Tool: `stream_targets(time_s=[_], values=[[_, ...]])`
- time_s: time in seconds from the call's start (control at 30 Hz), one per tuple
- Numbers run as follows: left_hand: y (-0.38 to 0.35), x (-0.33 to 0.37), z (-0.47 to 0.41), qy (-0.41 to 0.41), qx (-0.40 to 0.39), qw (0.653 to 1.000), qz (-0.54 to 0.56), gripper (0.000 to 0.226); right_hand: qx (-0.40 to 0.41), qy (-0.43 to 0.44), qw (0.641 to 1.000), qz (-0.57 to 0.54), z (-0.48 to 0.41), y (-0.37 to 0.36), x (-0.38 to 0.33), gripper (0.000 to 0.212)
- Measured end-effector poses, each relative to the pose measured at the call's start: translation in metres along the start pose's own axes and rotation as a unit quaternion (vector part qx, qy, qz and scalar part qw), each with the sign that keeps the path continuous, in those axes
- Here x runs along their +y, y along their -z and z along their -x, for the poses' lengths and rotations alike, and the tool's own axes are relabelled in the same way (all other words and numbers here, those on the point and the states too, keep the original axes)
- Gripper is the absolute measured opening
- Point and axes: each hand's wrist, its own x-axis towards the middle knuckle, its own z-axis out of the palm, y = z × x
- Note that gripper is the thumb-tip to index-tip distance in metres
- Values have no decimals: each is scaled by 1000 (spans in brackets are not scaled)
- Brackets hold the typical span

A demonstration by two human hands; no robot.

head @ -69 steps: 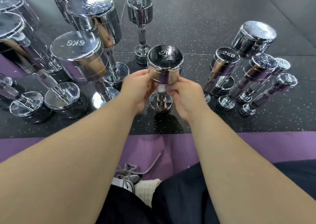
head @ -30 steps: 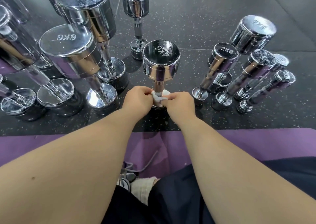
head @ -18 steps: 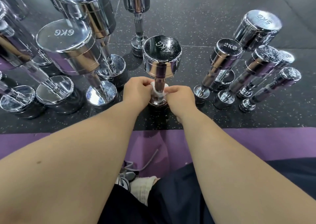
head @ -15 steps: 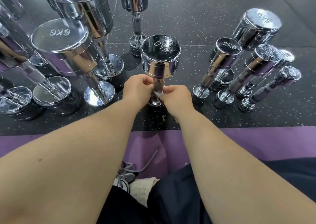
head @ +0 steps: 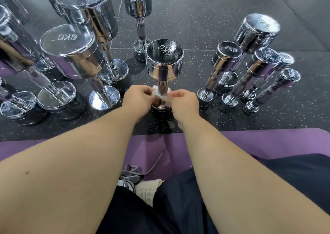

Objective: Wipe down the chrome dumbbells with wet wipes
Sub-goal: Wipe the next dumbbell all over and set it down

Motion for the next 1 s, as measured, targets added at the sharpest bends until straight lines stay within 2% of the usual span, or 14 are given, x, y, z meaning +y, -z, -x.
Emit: stream_targets(time_s=[0.07, 0.13, 0.23, 0.33, 0.5, 0.63, 0.7, 0.8, 0.87, 0.93, 1.0], values=[[5, 4, 4, 26, -15, 990, 136, 19, -4, -17, 997, -74, 1, 2, -4, 18], [10, 13, 7, 13, -40, 972, 231, 25, -50, -22, 982, -181, 3, 8, -11, 21], [14, 25, 12, -3, -97, 957, 274, 32, -108, 25, 947, -301, 7, 16, -27, 27], [13, 23, 12, -21, -133, 950, 282, 33, -150, 63, 948, -274, 6, 15, -32, 25], [8, 8, 2, -71, -89, 970, 215, 25, -196, 75, 961, -180, -12, 22, -25, 35], [5, -1, -4, -64, -91, 985, 130, 27, -167, 46, 981, -86, -21, 14, -13, 29], [7, 3, -4, -57, -75, 985, 145, 26, -166, 5, 978, -127, -21, 11, -8, 30], [18, 18, 2, -61, -86, 966, 235, 25, -181, -32, 945, -270, -16, 14, -9, 32], [25, 25, 6, -71, -135, 934, 323, 25, -203, -14, 915, -349, -11, 22, -18, 29], [26, 27, 9, -66, -158, 923, 345, 27, -228, 14, 889, -396, -6, 29, -28, 27], [23, 27, 8, -61, -150, 927, 338, 28, -216, 31, 901, -375, -3, 31, -33, 25]])
